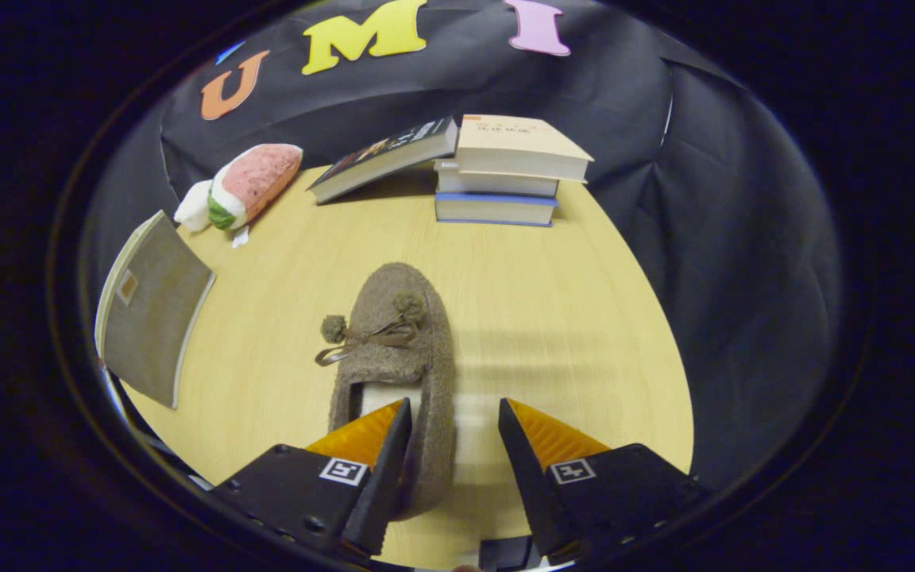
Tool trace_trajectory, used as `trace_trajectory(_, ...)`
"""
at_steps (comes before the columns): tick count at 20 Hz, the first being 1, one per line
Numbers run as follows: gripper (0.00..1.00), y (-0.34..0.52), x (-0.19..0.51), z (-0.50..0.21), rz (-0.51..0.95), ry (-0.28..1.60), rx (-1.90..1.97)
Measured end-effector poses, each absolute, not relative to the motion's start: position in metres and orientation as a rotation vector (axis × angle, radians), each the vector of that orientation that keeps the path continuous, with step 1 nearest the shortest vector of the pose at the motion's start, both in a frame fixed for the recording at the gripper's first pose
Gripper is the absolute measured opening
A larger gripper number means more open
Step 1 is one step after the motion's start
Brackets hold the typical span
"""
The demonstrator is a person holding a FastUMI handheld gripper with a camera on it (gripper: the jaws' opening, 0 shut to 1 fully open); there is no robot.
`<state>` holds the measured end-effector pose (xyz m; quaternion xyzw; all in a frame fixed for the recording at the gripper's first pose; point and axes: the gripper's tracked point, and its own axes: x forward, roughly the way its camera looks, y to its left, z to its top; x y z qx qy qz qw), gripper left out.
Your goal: Open the storage box then place both shoes into the box .Put the left shoe in first, then the right shoe, with the right side of both shoes facing outward in a uniform manner.
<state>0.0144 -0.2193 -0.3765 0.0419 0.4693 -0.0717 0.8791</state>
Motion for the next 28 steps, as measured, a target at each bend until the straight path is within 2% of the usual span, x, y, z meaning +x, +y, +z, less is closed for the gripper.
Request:
trace_trajectory(2, 0.68, -0.215, 0.021, -0.388, -0.125, 0.993, 0.112)
trace_trajectory(4, 0.45, -0.206, 0.023, -0.389, -0.094, 1.013, 0.137)
trace_trajectory(6, 0.32, -0.208, 0.024, -0.391, -0.105, 1.025, 0.110)
trace_trajectory(8, 0.05, -0.210, 0.023, -0.390, -0.109, 1.024, 0.128)
trace_trajectory(10, 0.00, -0.211, 0.024, -0.389, -0.110, 1.027, 0.159)
trace_trajectory(18, 0.00, -0.181, 0.013, -0.357, -0.131, 1.001, 0.375)
trace_trajectory(28, 0.00, -0.064, 0.053, -0.226, -0.140, 0.818, 0.464)
